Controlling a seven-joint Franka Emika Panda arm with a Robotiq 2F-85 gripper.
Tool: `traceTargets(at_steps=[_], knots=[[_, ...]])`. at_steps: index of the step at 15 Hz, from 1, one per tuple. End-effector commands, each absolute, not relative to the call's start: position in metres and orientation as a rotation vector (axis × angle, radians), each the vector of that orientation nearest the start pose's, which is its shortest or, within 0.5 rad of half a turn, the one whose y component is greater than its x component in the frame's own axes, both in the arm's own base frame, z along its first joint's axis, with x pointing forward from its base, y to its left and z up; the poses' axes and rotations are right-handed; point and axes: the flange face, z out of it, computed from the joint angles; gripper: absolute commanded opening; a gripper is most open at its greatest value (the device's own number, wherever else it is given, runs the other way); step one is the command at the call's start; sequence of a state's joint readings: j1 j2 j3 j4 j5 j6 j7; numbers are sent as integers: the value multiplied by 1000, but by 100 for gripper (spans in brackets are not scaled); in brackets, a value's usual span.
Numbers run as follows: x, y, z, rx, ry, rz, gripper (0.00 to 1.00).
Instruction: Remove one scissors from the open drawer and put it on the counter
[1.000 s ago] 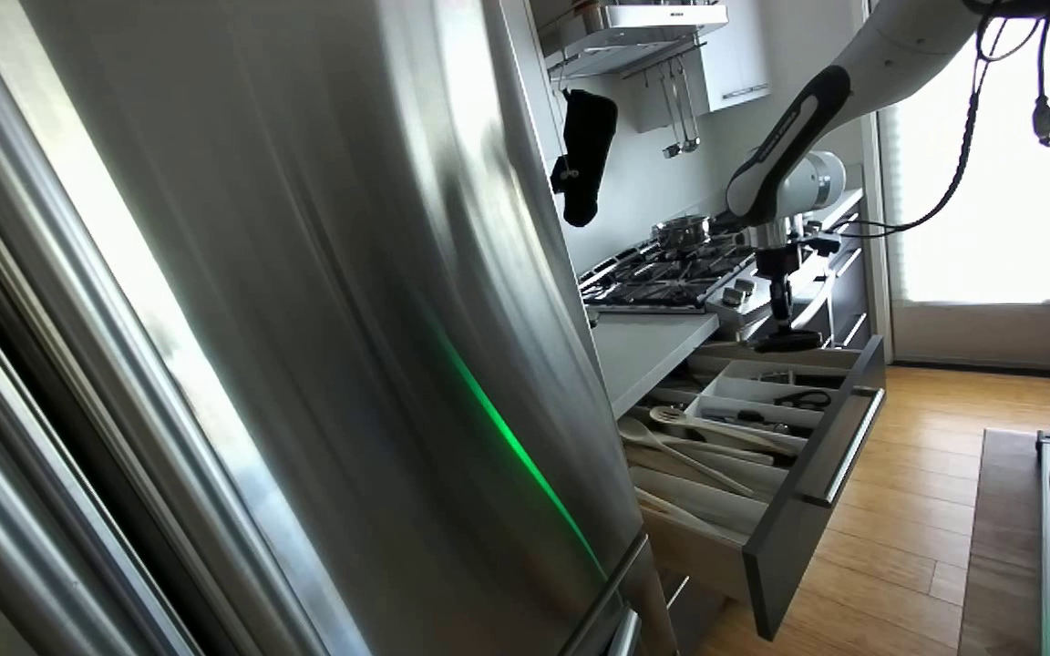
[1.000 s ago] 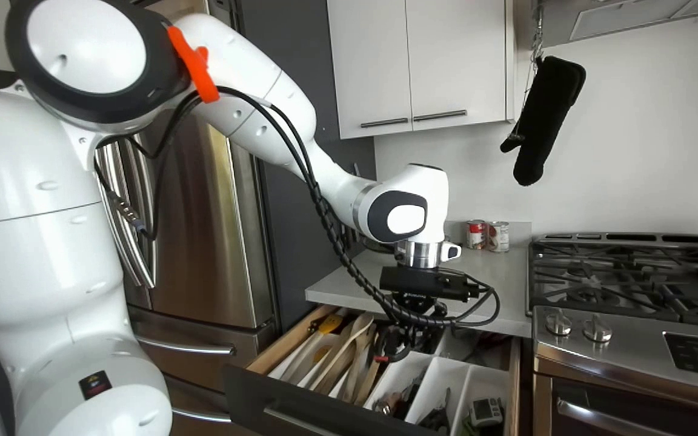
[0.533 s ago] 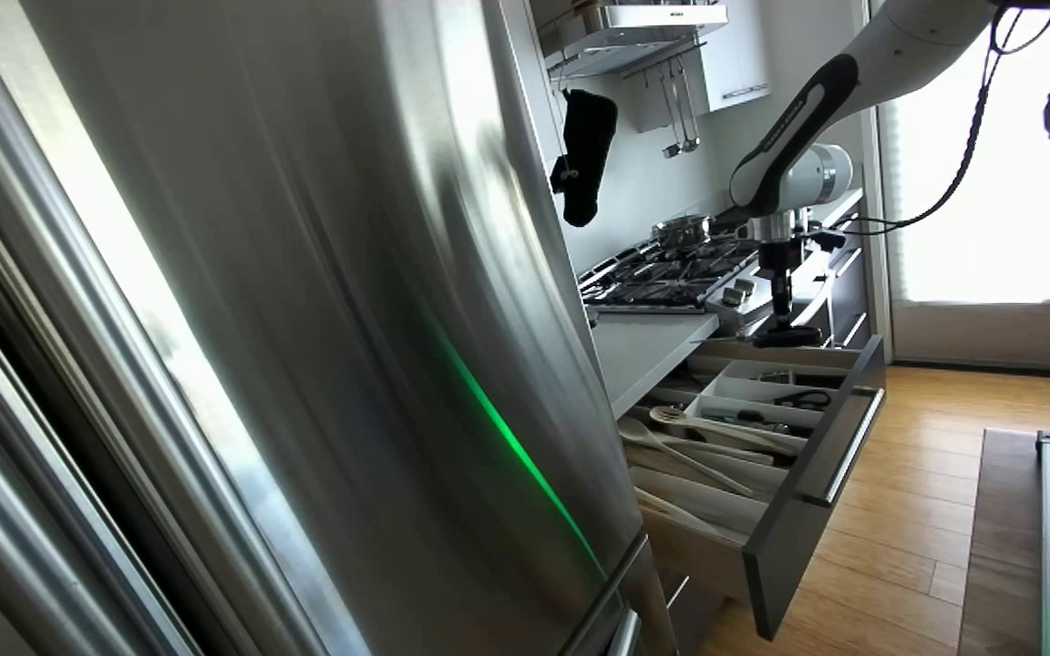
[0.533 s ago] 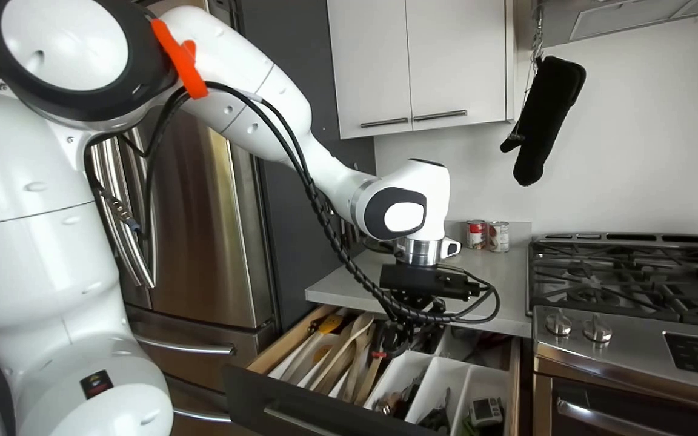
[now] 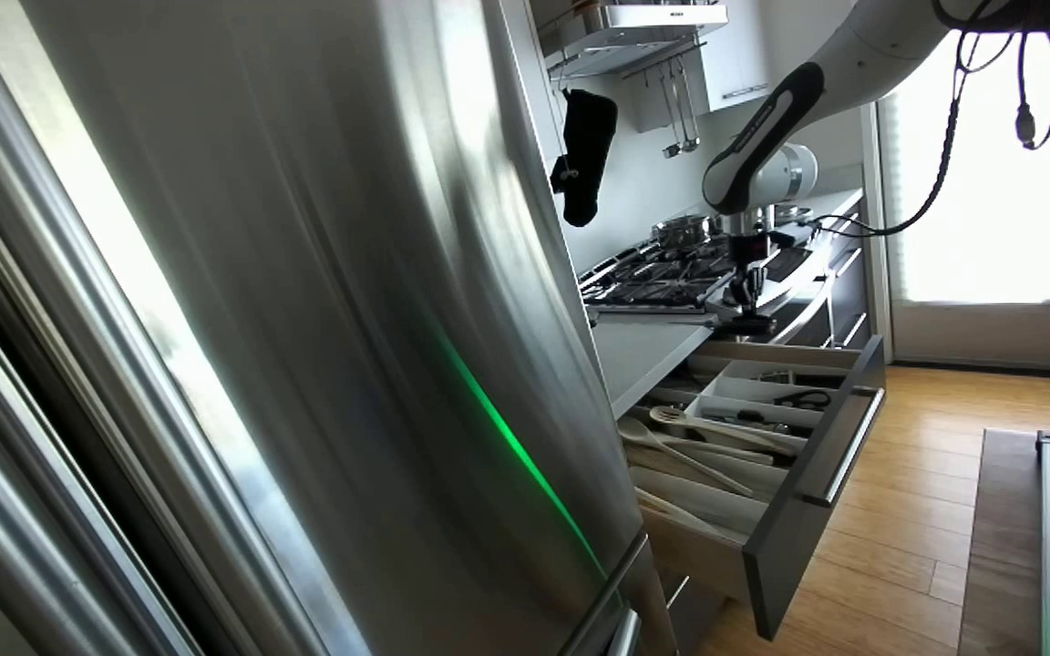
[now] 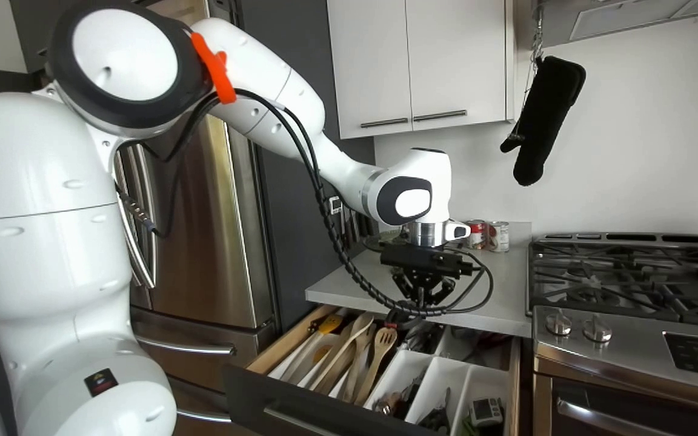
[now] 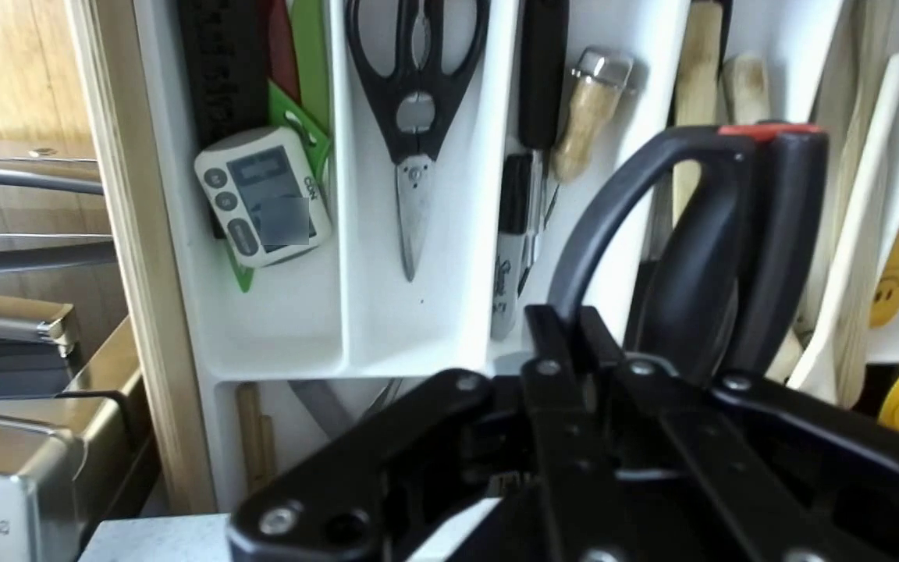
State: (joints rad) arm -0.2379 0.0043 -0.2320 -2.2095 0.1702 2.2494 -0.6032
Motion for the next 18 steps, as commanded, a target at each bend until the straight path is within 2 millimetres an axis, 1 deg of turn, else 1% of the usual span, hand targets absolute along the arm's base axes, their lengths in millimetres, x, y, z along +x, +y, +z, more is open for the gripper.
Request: traceTargets(at_steps=[1, 3, 6, 8, 11, 15, 18], knots=[[533, -243, 378, -3038, 198, -204, 2], [562, -246, 373, -3004, 301, -260, 2], [599, -250, 367, -2948, 440, -347, 2], [624, -249, 361, -2908, 520, -387, 2], [657, -245, 354, -2864, 667, -435, 2], [688, -230, 345, -2814, 791, -451, 2], [706, -218, 332, -2791, 825, -471, 2]])
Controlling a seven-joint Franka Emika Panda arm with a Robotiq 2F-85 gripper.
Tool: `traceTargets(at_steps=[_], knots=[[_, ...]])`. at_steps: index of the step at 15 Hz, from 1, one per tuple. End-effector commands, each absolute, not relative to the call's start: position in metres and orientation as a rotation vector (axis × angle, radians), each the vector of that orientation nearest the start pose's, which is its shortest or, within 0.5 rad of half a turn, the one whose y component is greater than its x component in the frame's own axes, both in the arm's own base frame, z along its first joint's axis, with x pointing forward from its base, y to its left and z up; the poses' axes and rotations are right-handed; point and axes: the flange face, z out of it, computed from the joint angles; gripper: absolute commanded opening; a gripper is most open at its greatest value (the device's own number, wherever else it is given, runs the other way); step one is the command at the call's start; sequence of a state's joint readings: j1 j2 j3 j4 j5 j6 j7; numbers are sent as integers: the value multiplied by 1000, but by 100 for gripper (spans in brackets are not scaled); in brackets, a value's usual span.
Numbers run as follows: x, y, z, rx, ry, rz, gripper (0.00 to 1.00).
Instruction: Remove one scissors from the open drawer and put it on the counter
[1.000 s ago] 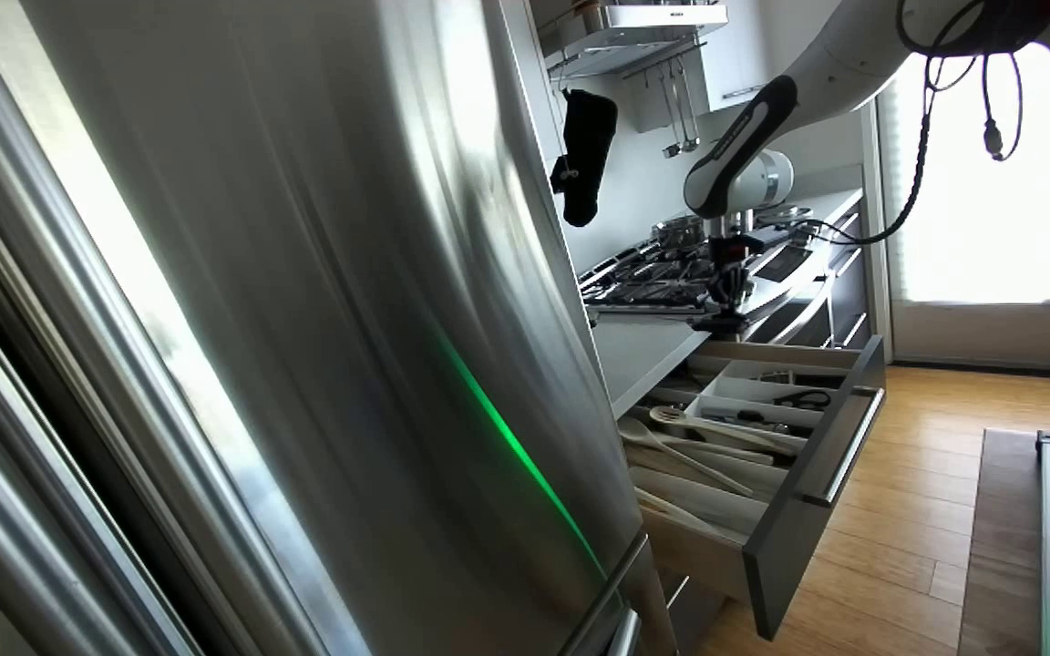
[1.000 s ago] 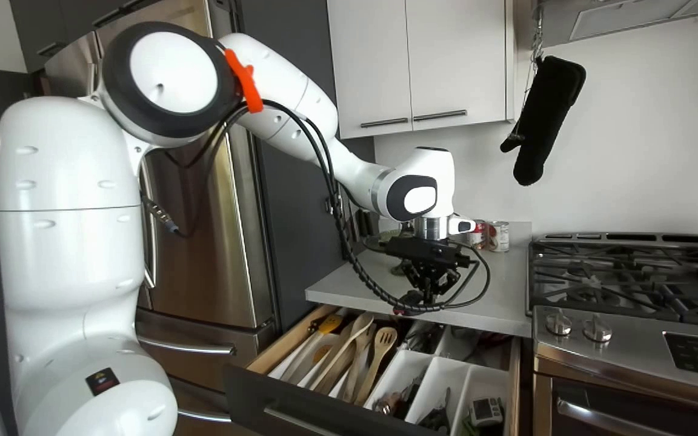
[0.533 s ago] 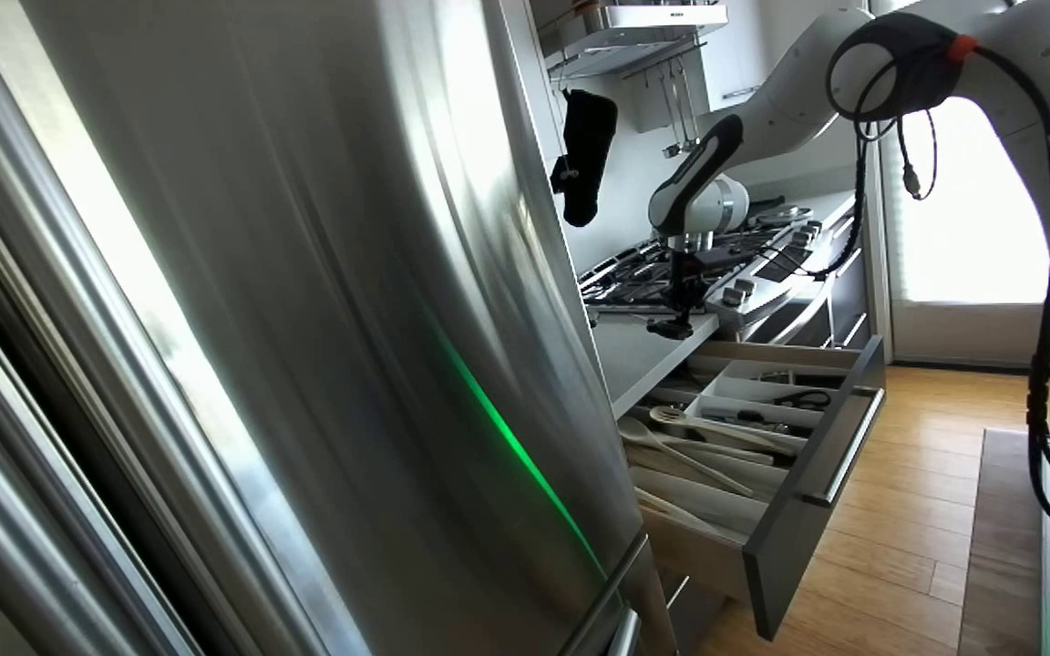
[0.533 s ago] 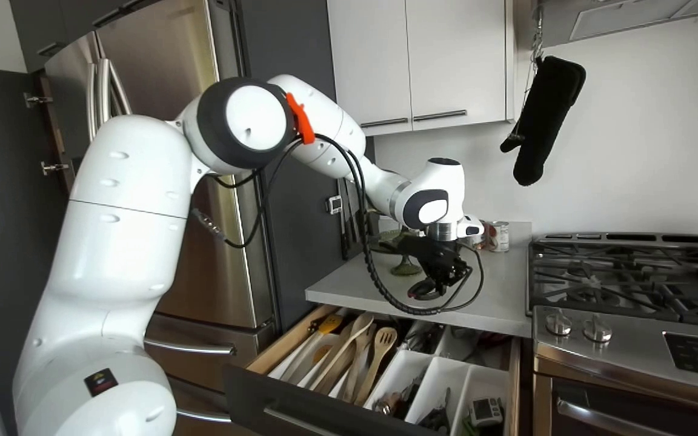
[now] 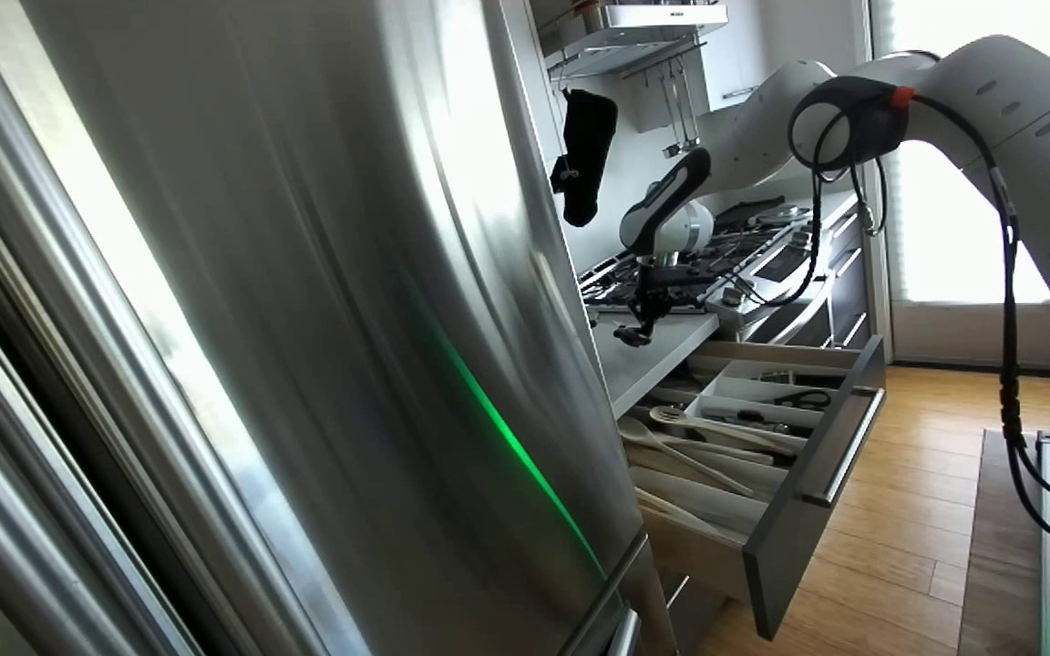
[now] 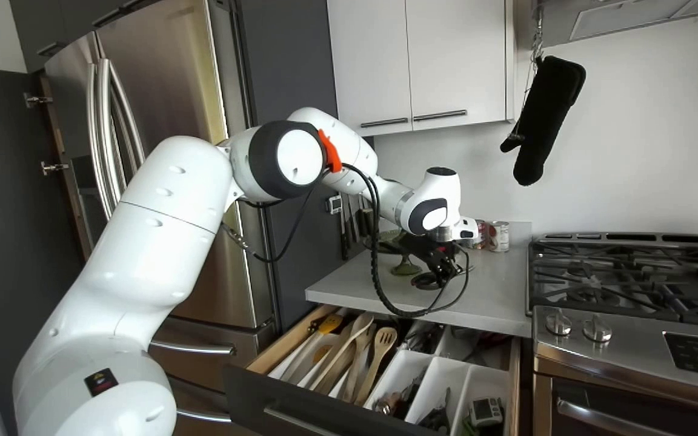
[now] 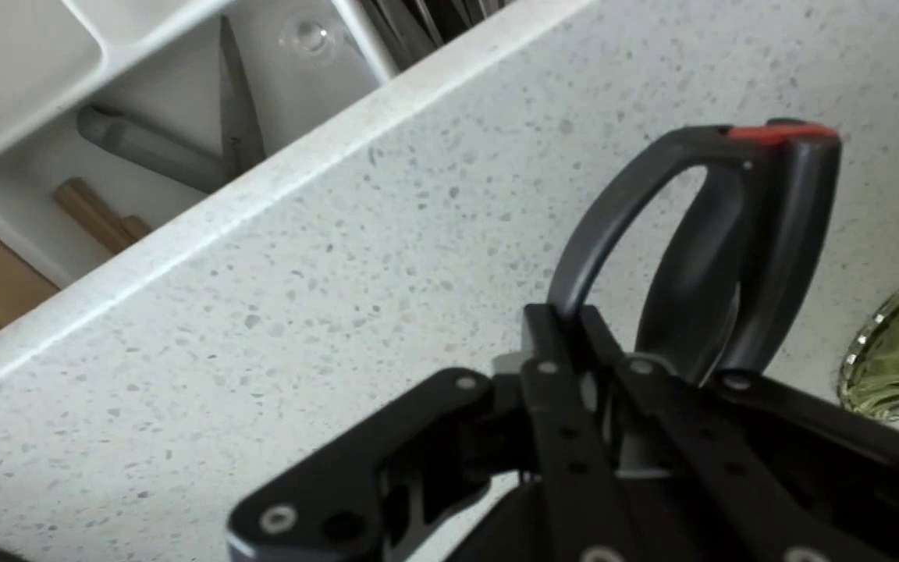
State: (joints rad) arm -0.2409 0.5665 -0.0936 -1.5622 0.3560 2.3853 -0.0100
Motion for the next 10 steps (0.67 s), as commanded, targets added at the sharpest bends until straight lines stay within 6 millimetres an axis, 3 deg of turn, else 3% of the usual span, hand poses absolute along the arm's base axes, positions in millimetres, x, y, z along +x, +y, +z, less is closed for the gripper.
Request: traceTargets(at_steps=[1, 6, 9, 10], knots=[[711, -215, 327, -2787, 827, -480, 2], [726, -204, 305, -2800, 819, -527, 2], [729, -202, 304, -2812, 810, -564, 2], [730, -201, 304, -2814, 804, -567, 8]])
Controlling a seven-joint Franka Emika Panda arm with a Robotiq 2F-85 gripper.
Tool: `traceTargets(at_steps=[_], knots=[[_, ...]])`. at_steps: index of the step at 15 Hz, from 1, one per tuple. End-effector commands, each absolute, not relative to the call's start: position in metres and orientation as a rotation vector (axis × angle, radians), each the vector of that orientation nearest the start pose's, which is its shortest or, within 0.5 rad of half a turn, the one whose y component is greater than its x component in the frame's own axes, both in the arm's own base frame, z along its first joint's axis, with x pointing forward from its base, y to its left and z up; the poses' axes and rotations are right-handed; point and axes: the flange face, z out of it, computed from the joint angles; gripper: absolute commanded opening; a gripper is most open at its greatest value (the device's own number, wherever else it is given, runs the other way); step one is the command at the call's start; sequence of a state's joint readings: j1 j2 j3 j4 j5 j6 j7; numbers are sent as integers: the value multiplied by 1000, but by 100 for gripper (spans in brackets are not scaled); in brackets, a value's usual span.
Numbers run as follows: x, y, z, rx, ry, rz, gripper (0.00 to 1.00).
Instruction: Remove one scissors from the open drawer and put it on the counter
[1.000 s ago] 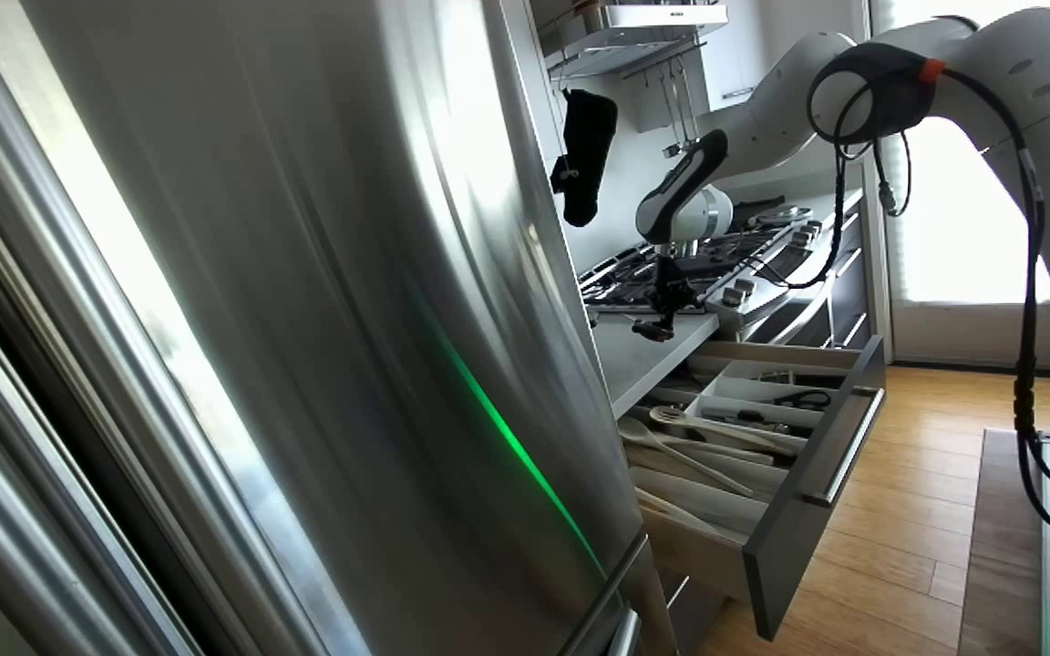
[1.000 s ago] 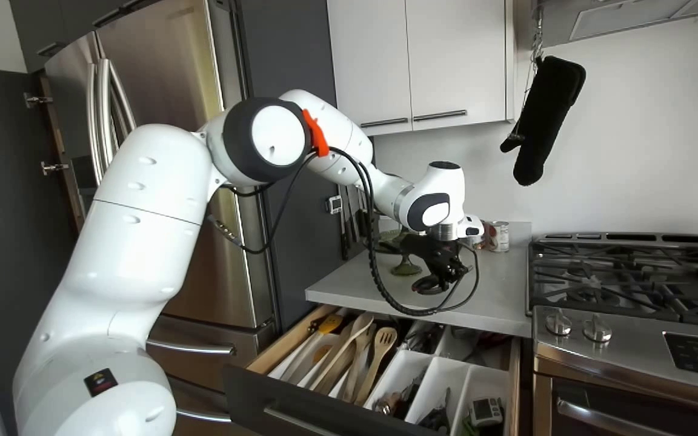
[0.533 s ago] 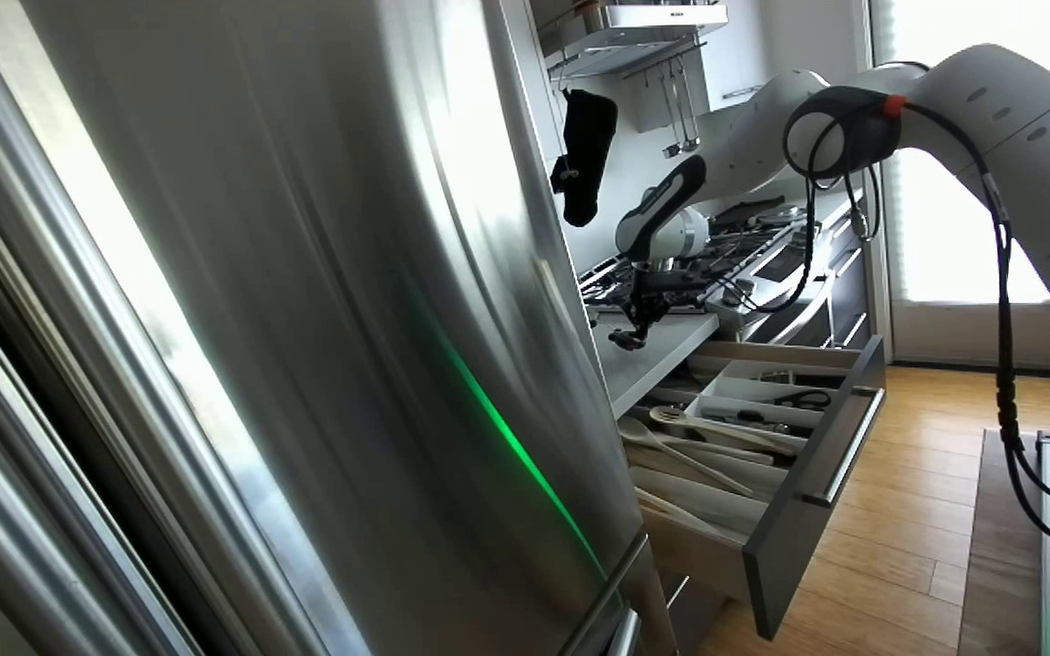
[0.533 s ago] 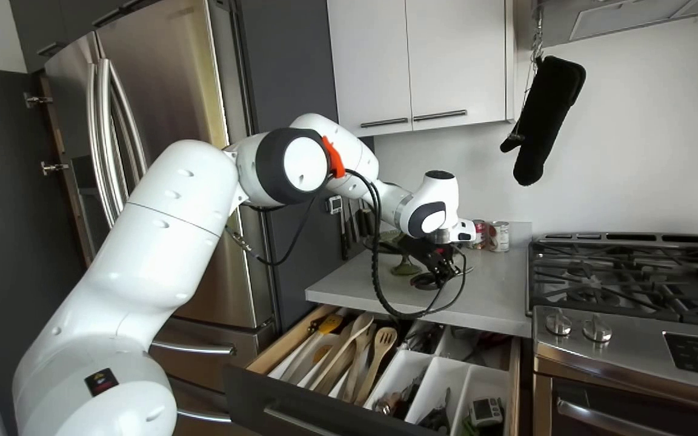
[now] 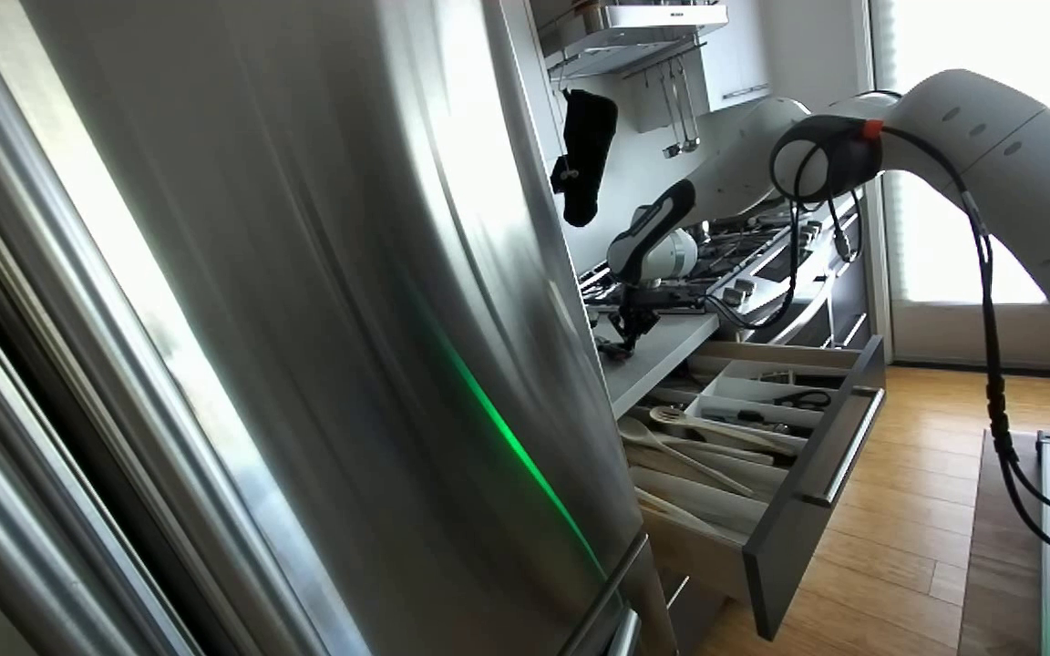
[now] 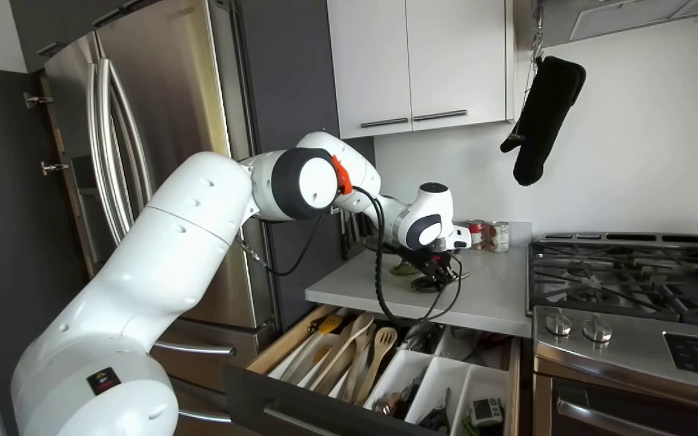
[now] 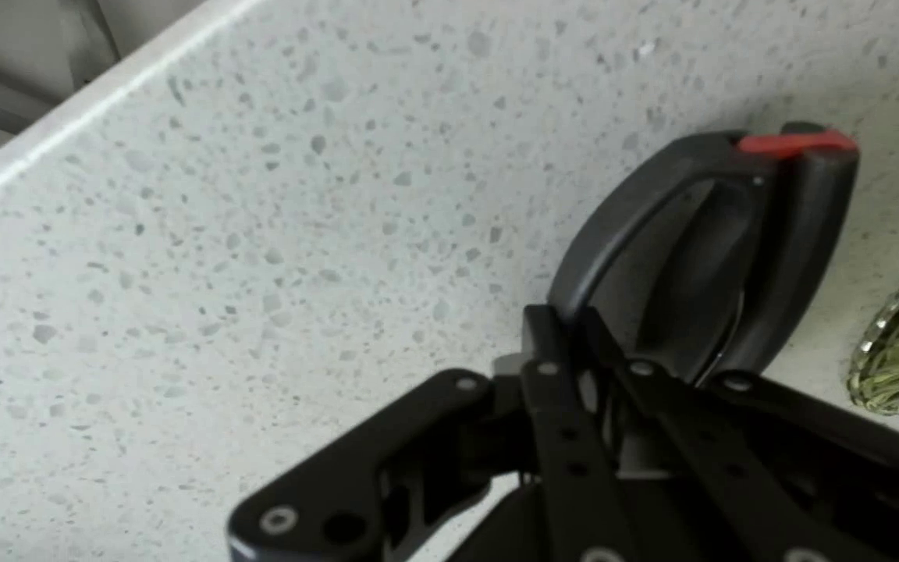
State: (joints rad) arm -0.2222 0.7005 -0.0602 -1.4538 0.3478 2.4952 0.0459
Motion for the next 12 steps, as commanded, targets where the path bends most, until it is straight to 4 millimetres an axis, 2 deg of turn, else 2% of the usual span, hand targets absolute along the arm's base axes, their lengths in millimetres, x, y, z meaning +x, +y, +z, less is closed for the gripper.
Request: traceTargets(at_steps=[1, 2, 8, 11, 12], knots=[[730, -201, 305, -2815, 802, -572, 25], [729, -201, 307, -2819, 796, -573, 35], [720, -203, 328, -2821, 774, -628, 77], [704, -205, 339, -2840, 757, -565, 81], [695, -203, 344, -2856, 740, -550, 80]])
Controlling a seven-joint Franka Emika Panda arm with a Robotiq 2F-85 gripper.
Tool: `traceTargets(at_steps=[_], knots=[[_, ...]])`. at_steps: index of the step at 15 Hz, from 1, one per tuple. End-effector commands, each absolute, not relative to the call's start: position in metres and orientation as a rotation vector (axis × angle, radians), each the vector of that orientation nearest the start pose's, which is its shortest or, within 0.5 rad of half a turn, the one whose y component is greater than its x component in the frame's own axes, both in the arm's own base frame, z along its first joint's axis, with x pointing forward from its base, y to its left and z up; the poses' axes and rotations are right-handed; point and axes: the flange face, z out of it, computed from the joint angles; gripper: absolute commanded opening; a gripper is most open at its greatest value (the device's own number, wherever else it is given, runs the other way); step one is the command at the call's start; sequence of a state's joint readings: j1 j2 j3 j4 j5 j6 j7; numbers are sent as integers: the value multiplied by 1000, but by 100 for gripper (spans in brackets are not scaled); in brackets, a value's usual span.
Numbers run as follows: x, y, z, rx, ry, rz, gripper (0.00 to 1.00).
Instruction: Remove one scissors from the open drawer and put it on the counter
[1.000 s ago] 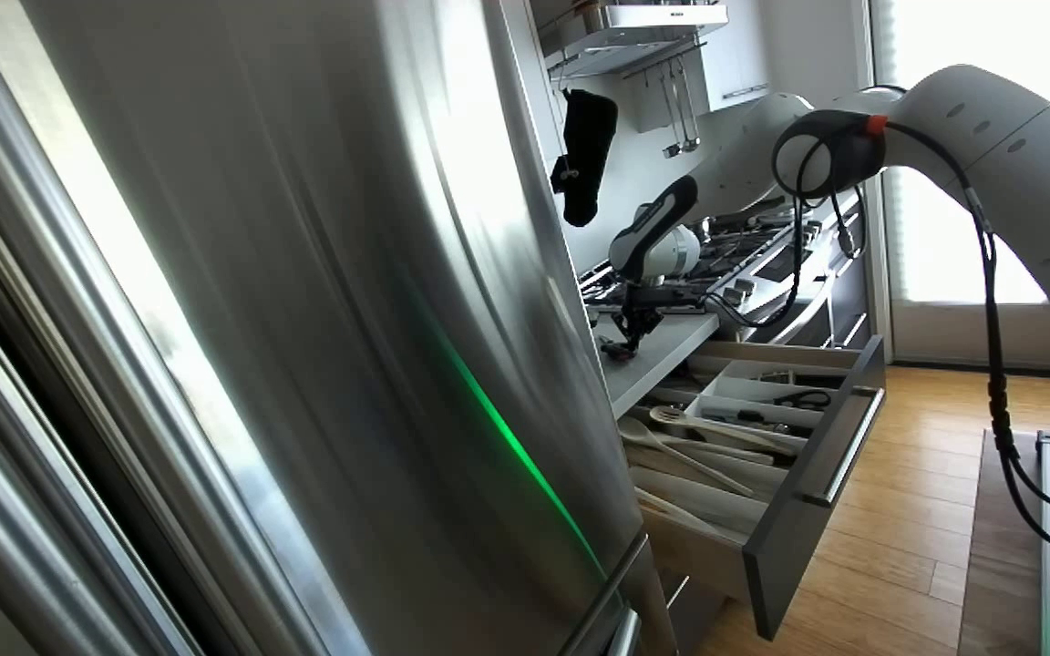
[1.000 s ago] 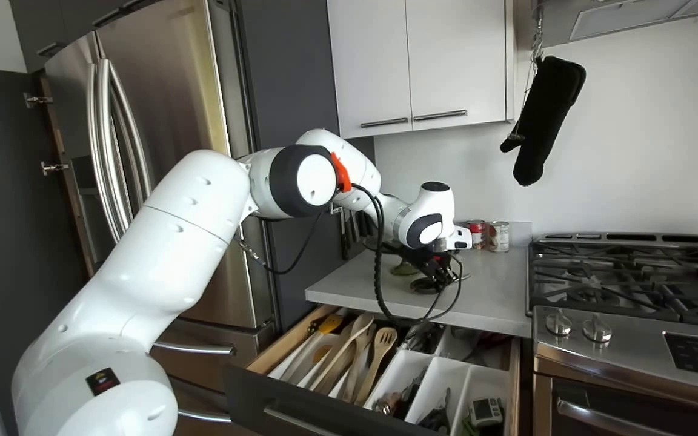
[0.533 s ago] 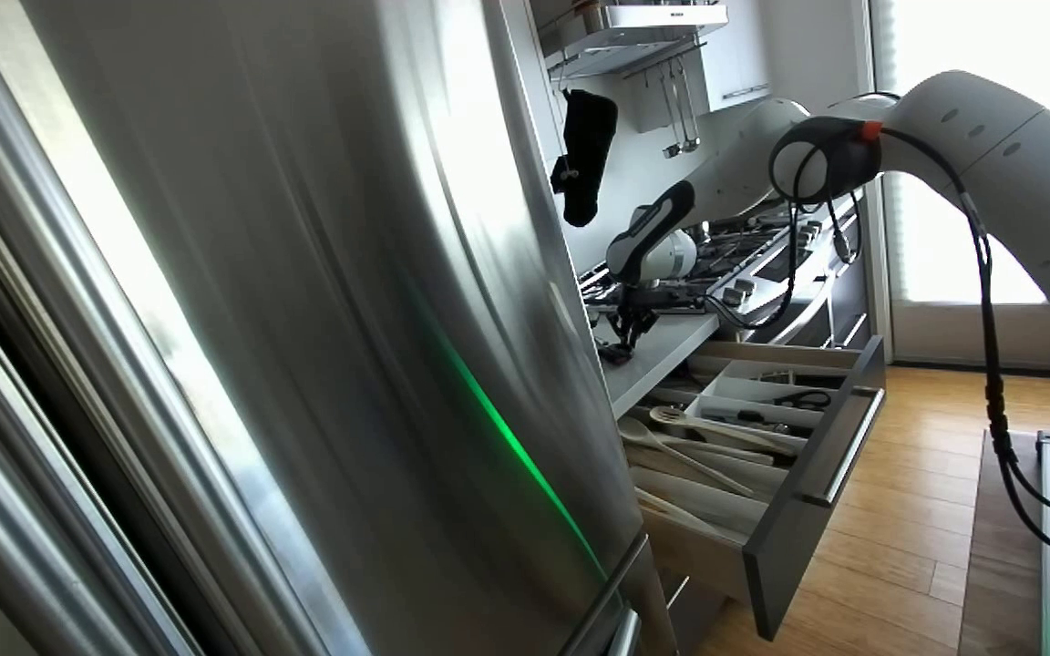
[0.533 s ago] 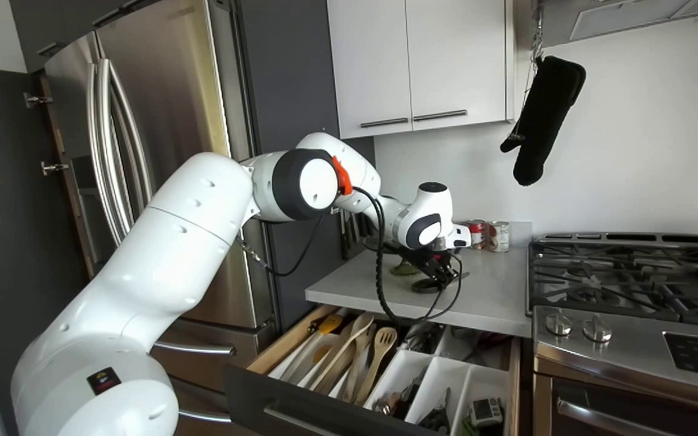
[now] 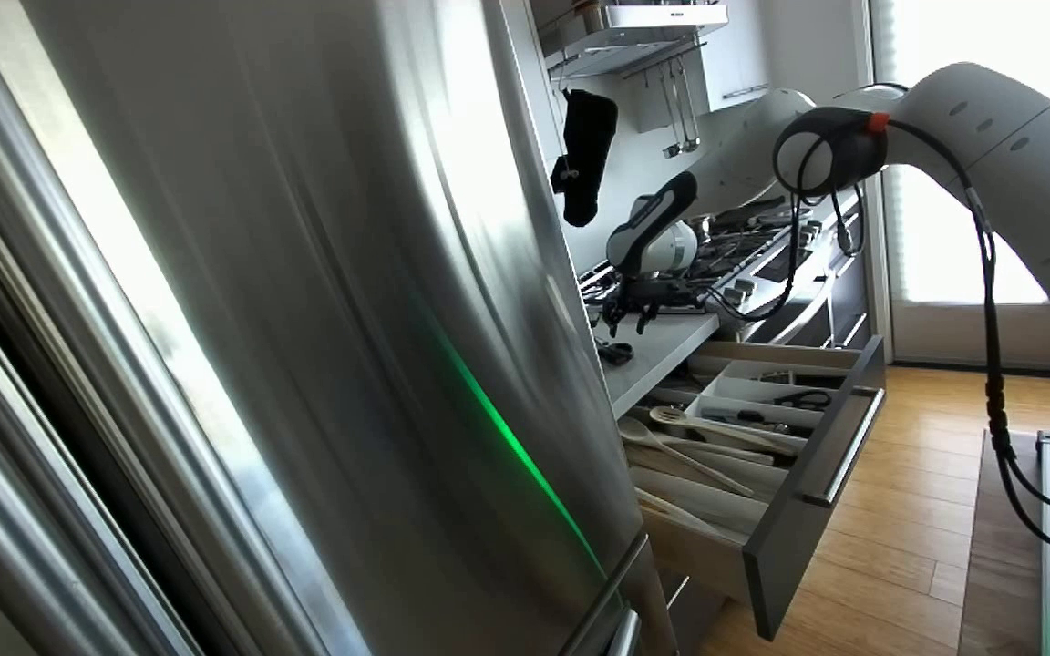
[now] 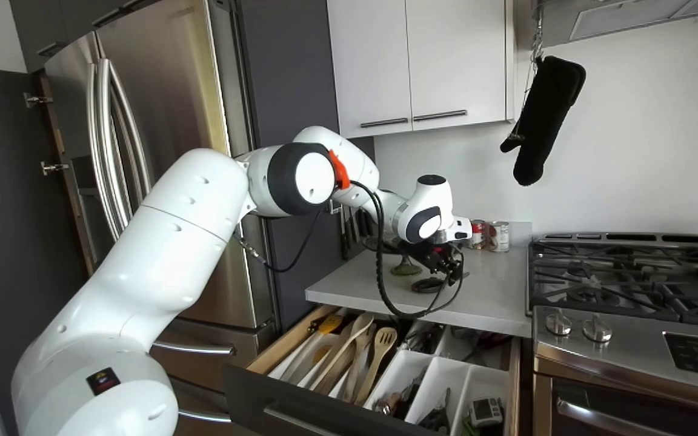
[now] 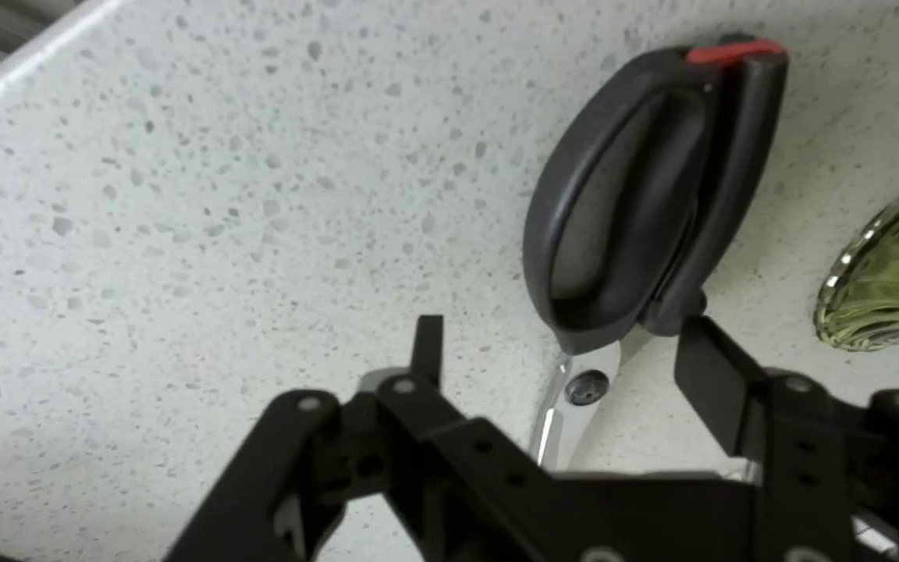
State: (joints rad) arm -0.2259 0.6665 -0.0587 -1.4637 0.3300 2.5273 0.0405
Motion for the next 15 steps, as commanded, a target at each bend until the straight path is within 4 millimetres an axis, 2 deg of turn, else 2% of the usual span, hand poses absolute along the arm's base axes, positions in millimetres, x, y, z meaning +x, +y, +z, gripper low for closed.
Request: traceTargets(at_steps=[1, 2, 4, 11, 15], knots=[[683, -202, 349, -2880, 728, -523, 87], [673, -200, 353, -2901, 711, -495, 94], [650, -196, 363, -2957, 668, -467, 100], [560, -173, 413, -3105, 413, -425, 100], [519, -157, 440, -3132, 232, -437, 100]])
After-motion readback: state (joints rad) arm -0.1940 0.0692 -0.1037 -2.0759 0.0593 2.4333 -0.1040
